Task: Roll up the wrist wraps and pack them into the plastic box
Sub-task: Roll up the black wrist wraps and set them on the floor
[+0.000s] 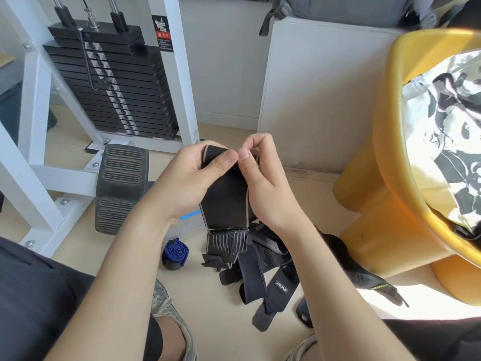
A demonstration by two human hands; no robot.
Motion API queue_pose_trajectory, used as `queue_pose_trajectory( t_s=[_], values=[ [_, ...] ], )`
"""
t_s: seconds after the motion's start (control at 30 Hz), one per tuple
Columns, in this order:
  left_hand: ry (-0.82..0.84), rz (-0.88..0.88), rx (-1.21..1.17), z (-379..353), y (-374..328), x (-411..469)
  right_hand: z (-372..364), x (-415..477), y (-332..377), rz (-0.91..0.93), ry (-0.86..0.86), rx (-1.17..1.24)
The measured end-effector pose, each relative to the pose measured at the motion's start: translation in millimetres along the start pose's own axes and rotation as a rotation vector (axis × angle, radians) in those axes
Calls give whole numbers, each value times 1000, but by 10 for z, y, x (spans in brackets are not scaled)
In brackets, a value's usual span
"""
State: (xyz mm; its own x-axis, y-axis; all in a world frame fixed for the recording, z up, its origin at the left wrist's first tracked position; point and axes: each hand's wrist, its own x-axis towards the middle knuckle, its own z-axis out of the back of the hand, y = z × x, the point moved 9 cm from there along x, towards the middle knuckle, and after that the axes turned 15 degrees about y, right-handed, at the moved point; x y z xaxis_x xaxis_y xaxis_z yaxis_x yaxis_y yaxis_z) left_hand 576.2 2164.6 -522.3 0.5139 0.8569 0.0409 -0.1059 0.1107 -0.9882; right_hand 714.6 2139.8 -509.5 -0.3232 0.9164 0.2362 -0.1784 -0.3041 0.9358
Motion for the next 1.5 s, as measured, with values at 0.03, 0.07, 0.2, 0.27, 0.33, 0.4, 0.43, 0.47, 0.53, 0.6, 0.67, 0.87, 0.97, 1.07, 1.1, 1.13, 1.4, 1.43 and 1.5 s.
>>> queue_pose_trajectory(
  t_s=[0.03, 0.07, 0.2, 0.27, 0.33, 0.4, 0.43, 0.47, 0.53, 0.6, 0.67, 0.87, 0.97, 1.07, 1.1, 1.13, 1.4, 1.43, 1.5],
  values=[
    [3, -23, 2, 19, -13, -4, -1, -1, -15, -4, -12, 42],
    [21, -45, 2, 24, -24, -11, 9, 4, -33, -13, -21, 77],
    [51, -92, 42, 5, -53, -35, 71, 33, 1, -51, -36, -91],
    [56, -53, 15, -17, -12, -27, 109, 31, 17, -45, -57, -171],
    [71, 24, -19, -45, 50, -14, 132, 13, 29, -6, -70, -196],
    [80, 77, 14, -35, 84, -9, 98, -7, 50, 17, -57, -207],
    [74, 74, 23, -21, 85, -5, 66, -13, 51, 20, -45, -184],
    [69, 59, 19, -3, 84, -2, 42, -16, 23, 12, -39, -136],
    [79, 21, -11, -1, 82, 5, 32, -9, -85, -56, -59, 61],
    [104, -12, 0, -30, 60, 3, 64, 13, -169, -131, -67, 162],
    [88, -38, 32, -42, 35, 3, 122, 37, -113, -125, -56, 26],
    [38, -9, -23, -76, 56, 25, 207, 19, -57, -58, -98, -38],
    [-3, -35, 18, -27, 39, 15, 125, 28, -68, -37, -18, -9],
    [-10, -75, -4, -11, 10, 3, 53, 42, -218, -114, 12, 300],
    [1, -81, -11, -21, -7, -1, 35, 42, -273, -154, 9, 386],
    [13, -86, -5, -30, -25, -4, 36, 38, -311, -200, -2, 399],
    [7, 12, 76, -88, 23, 5, 54, -2, -306, -278, 56, 2],
    [14, 28, 93, -91, 38, 11, 50, -9, -312, -277, 57, -25],
    [36, 49, 114, -98, 80, 17, 54, -20, -325, -268, 51, -72]
  ],
)
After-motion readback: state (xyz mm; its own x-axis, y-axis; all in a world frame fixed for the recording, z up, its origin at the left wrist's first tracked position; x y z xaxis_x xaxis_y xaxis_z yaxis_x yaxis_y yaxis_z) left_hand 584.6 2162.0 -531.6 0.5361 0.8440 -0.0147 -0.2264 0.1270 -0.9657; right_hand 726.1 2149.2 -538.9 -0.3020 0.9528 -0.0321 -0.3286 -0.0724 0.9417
